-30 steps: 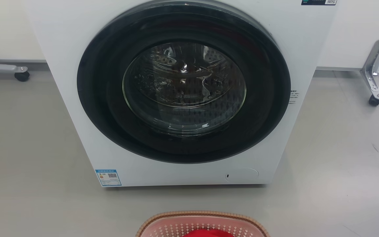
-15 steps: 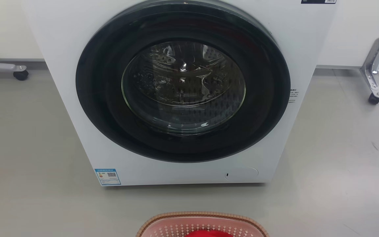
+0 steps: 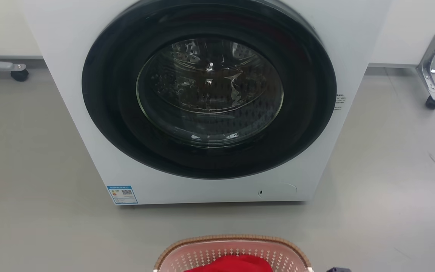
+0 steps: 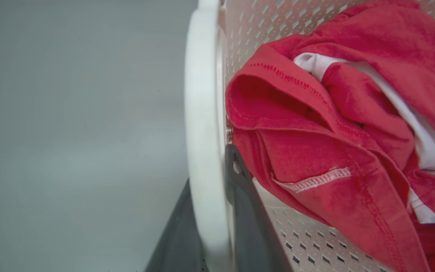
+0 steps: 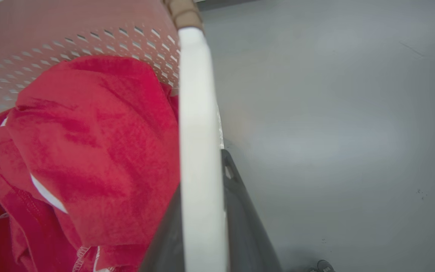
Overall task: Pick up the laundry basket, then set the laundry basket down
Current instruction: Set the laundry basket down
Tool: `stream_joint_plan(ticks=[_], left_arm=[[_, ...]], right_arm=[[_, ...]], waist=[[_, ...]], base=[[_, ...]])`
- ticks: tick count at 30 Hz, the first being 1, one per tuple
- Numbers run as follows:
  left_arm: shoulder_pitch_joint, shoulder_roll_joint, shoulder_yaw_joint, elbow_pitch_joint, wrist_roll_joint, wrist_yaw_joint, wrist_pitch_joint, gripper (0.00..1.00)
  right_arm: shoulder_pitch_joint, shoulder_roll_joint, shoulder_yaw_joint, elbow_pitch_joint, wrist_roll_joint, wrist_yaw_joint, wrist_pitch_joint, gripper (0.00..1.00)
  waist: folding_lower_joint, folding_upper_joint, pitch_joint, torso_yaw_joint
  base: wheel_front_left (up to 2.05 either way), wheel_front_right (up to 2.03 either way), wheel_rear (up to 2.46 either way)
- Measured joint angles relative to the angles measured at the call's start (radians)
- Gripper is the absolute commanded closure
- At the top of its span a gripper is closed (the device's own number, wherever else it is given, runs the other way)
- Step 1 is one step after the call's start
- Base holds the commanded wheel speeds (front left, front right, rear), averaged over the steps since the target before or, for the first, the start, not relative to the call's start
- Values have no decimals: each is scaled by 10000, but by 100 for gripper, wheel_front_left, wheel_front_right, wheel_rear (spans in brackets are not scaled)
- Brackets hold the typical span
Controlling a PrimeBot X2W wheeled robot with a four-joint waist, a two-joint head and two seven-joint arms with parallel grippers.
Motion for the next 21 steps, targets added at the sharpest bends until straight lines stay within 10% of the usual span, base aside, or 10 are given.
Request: stream_joint_plan(ticks=[21], left_arm=[[-2474,-17,698,-253,-418,261,-380,100]], right_arm=[[-3199,-2,23,665,-242,2,-282,100]], waist=[[2,0,2200,51]], base=[[0,0,0]])
